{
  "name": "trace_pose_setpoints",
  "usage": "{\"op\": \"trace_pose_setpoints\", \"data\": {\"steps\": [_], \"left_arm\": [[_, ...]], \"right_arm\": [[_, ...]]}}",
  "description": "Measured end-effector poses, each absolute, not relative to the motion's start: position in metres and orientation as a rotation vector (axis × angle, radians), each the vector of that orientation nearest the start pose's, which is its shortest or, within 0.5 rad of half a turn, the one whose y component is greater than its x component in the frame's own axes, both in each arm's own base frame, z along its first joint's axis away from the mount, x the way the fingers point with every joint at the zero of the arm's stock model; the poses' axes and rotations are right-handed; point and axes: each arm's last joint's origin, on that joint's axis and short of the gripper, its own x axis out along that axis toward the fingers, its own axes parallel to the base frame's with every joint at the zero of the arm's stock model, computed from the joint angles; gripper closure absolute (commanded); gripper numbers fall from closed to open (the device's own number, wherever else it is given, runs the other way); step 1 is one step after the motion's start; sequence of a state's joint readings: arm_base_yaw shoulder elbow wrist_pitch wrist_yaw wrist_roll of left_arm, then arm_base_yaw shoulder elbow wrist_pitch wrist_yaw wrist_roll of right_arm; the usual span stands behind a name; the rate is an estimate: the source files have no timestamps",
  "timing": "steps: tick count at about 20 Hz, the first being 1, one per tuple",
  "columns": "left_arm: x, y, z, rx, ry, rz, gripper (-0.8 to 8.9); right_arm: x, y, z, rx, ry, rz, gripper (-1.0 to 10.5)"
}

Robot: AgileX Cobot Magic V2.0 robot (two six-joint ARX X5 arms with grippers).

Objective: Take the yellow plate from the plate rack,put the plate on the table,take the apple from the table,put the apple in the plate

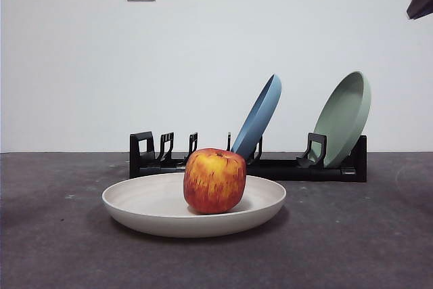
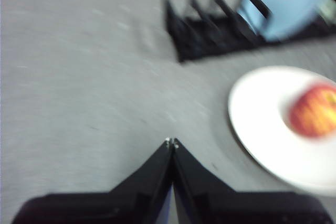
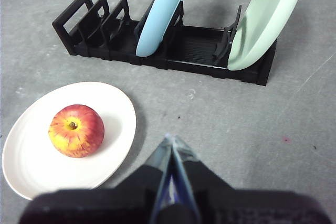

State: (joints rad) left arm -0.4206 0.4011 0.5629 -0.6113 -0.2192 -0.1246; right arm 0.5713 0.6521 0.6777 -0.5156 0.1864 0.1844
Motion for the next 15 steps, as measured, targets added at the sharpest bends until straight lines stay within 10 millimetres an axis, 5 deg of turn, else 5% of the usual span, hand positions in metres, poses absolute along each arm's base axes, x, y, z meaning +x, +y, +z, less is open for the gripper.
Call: {"op": "trace_pose_setpoints", "data": {"steps": [6, 15], "left_arm": [[0.071, -0.001, 0.265, -0.123, 0.225, 0.091, 8.15], [0.091, 0.003, 0.167, -0.071, 0.194, 0.015, 8.14]], "right_arm": [[0.119, 0.07, 0.285, -0.003, 0.49, 0.332, 9.6], [0.119, 0.07, 0.285, -0.003, 0.49, 0.332, 9.6]]}}
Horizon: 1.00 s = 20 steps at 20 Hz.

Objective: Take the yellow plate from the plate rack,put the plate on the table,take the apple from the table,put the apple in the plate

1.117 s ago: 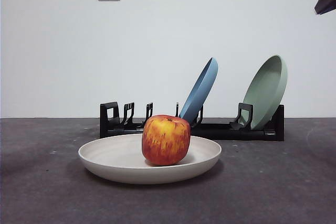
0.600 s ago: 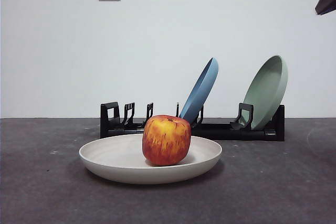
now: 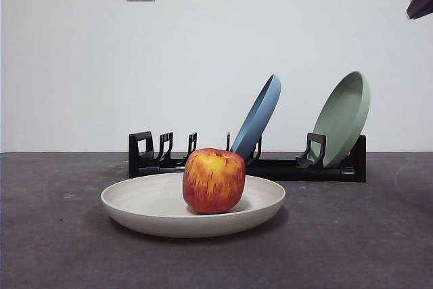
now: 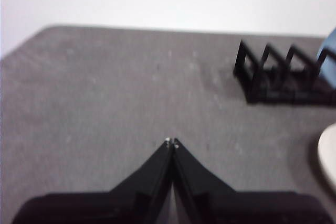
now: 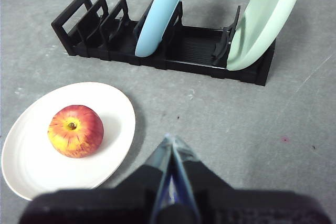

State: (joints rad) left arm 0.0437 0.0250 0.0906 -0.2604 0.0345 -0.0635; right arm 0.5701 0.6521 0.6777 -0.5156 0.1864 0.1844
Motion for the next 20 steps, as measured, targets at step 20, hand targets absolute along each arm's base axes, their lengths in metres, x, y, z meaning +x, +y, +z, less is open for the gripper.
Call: {"op": "trace_pose_setpoints", "data": {"steps": [20], "left_arm": [[0.0952, 0.0033, 0.1516, -0.051, 0.176, 0.018, 8.14]], "right_arm": [[0.1194, 0.0702, 0.2847, -0.003, 0.49, 0.332, 9.6]]}}
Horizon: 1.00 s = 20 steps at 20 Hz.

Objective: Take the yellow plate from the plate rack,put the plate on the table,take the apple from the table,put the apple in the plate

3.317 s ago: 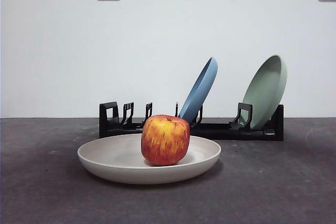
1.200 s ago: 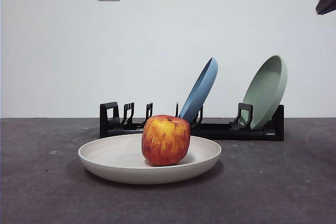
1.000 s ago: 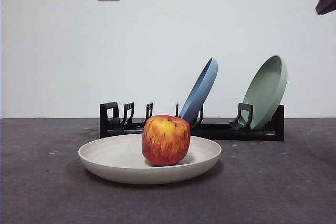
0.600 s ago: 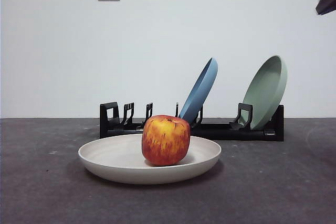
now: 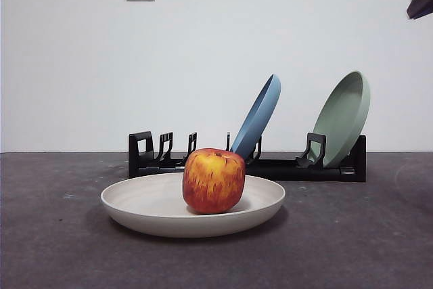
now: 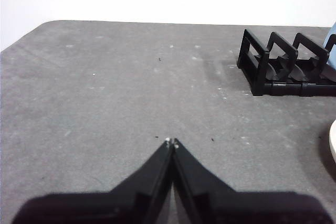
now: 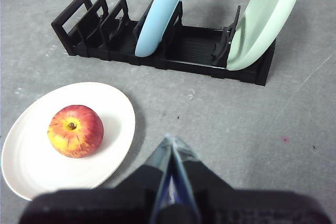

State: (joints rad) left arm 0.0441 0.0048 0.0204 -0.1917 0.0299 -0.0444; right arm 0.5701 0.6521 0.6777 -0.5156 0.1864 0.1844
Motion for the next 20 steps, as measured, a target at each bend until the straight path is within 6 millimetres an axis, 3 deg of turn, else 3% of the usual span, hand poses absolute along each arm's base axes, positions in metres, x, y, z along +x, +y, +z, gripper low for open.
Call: {"op": "trace_pose_setpoints", "data": {"steps": [11, 16, 20], "left_arm": [[0.095, 0.003, 0.152, -0.051, 0.176, 0.018, 8.14], [0.095, 0.003, 0.152, -0.05, 0.176, 0.018, 8.15], [0.095, 0.003, 0.152, -0.05, 0.175, 0.018, 8.15]], "right_arm": [[0.119, 0.069, 0.285, -0.024, 0.48, 0.333, 9.6], [0.111, 0.039, 0.297, -0.063, 0.309, 0.303, 9.6], [0.1, 0.014, 0.273, -0.049, 0.154, 0.21, 9.6]]}}
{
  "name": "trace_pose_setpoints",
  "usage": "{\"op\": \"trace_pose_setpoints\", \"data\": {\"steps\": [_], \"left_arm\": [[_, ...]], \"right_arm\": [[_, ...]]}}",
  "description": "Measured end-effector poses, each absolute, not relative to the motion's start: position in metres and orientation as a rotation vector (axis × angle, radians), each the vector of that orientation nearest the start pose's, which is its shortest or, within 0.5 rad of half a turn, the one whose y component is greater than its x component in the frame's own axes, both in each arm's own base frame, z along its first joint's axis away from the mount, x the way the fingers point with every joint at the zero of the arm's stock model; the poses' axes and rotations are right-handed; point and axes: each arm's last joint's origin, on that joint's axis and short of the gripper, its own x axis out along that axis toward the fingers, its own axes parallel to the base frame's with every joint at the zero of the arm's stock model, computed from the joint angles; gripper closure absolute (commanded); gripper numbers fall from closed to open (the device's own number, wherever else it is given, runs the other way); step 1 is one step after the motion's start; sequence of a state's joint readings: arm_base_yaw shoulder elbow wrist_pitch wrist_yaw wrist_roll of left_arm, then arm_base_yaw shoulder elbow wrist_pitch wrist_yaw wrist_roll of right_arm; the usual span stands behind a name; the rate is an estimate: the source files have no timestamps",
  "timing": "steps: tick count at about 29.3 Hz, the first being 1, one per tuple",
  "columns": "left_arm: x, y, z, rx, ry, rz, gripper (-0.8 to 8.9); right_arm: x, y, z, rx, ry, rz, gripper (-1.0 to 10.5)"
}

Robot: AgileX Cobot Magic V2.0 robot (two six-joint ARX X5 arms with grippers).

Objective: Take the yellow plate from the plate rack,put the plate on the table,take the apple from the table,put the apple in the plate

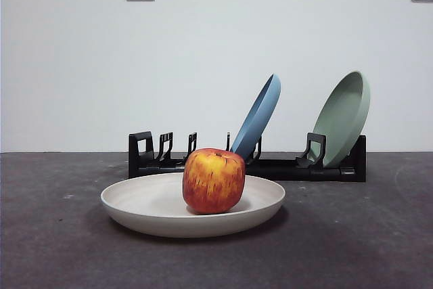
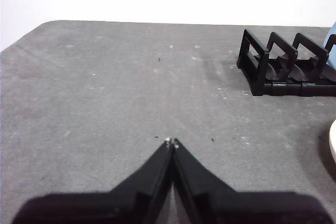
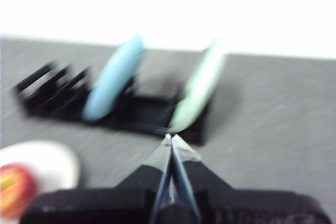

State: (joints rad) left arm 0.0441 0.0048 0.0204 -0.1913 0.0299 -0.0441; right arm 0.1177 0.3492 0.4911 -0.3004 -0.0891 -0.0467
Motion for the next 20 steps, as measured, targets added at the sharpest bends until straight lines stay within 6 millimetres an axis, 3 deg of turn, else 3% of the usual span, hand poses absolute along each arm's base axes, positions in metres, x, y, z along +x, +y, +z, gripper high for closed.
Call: {"op": "trace_pose_setpoints", "data": {"steps": [4, 10, 20], "left_arm": [[0.095, 0.003, 0.152, -0.05, 0.175, 0.018, 8.14], [0.095, 0.003, 0.152, -0.05, 0.175, 0.018, 8.15], [0.095, 0.003, 0.152, -0.05, 0.175, 0.018, 8.14]], "right_arm": [[0.091, 0.007, 0.246, -0.051, 0.05, 0.167, 9.6], [0.095, 0.007, 0.199, -0.049, 0.077, 0.164, 9.6], [0.097, 0.009, 0.167, -0.04, 0.117, 0.186, 9.6]]}}
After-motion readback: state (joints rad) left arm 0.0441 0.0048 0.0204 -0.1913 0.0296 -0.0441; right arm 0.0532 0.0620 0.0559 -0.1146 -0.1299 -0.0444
